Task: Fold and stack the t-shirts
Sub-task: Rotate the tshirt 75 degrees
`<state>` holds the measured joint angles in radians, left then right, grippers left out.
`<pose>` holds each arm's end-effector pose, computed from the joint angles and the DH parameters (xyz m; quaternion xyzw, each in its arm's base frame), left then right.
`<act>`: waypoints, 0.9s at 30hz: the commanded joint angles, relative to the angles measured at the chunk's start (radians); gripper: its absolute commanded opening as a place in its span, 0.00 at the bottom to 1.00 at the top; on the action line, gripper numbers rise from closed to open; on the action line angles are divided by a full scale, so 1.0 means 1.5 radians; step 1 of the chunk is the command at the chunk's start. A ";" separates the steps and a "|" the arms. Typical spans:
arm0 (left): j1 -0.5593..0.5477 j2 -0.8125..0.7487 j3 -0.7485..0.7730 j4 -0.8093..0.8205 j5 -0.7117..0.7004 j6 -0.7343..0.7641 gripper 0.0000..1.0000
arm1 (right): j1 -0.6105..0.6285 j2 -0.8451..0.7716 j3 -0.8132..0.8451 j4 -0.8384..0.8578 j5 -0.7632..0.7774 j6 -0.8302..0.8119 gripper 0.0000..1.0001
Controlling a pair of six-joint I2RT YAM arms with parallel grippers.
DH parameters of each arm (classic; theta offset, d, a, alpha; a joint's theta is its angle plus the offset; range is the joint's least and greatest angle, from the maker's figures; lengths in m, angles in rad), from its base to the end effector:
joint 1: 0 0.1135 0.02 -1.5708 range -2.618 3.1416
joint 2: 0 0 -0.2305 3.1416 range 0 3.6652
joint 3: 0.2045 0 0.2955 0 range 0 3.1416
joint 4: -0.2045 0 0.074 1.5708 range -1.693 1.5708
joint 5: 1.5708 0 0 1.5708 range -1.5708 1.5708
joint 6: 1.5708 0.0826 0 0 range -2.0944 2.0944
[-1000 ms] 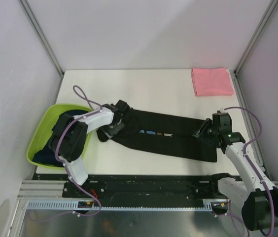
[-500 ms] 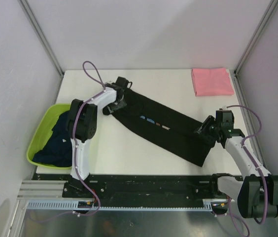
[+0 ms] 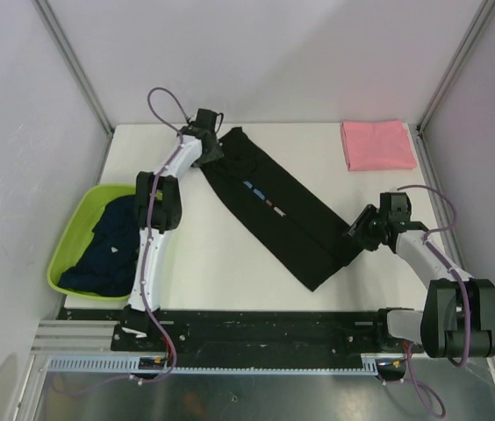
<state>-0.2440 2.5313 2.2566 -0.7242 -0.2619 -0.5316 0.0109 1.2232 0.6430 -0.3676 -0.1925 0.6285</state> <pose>0.5747 -0.1210 0.0956 -0.1728 0.9361 0.0102 0.3063 0.3067 0.0191 0.0958 0.2599 0.9116 0.1827 0.2609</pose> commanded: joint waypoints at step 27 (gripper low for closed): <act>0.069 -0.107 0.036 0.010 0.166 0.036 0.75 | 0.023 0.059 0.074 0.006 0.047 -0.052 0.45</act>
<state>-0.1204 2.5179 2.3608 -0.7197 -0.0776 -0.4873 0.0566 1.2922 0.7132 -0.3828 -0.1375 0.5739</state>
